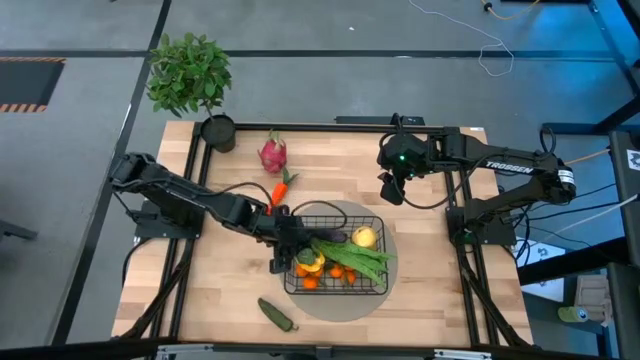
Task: Build produce basket
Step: Adjust the grapes
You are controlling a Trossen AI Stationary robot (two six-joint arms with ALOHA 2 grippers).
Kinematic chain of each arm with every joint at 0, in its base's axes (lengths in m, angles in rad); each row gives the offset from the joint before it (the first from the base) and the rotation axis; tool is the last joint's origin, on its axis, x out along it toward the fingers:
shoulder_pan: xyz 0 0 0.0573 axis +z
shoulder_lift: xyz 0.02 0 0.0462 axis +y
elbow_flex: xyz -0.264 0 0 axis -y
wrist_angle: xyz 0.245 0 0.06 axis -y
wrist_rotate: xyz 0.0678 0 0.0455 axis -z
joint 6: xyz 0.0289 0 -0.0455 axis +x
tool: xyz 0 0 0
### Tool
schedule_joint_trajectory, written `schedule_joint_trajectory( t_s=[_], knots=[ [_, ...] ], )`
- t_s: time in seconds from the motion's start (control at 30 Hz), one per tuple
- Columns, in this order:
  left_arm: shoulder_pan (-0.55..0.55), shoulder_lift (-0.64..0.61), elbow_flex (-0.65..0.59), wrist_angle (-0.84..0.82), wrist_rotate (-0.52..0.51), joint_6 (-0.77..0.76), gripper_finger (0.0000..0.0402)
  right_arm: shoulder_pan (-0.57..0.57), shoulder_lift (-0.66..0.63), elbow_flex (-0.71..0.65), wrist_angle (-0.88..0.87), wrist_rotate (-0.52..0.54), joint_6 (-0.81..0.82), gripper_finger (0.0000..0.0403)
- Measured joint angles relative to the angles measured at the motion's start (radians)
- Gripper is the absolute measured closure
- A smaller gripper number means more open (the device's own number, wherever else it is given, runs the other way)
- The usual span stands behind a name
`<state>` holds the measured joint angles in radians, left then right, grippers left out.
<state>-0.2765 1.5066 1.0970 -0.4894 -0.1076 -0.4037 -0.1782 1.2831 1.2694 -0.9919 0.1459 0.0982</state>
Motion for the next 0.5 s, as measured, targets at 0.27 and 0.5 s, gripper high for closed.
schedule_joint_trajectory(
  t_s=[0.27,0.5],
  knots=[
    [-0.01,0.047,0.0,0.007,0.105,0.018,0.0287,0.0,0.0,0.0,0.0,0.0,-0.001,0.0248],
    [-0.013,-0.03,0.0,0.018,0.103,0.022,0.0287,0.0,0.0,0.0,-0.006,0.0,-0.001,0.0248]
  ],
)
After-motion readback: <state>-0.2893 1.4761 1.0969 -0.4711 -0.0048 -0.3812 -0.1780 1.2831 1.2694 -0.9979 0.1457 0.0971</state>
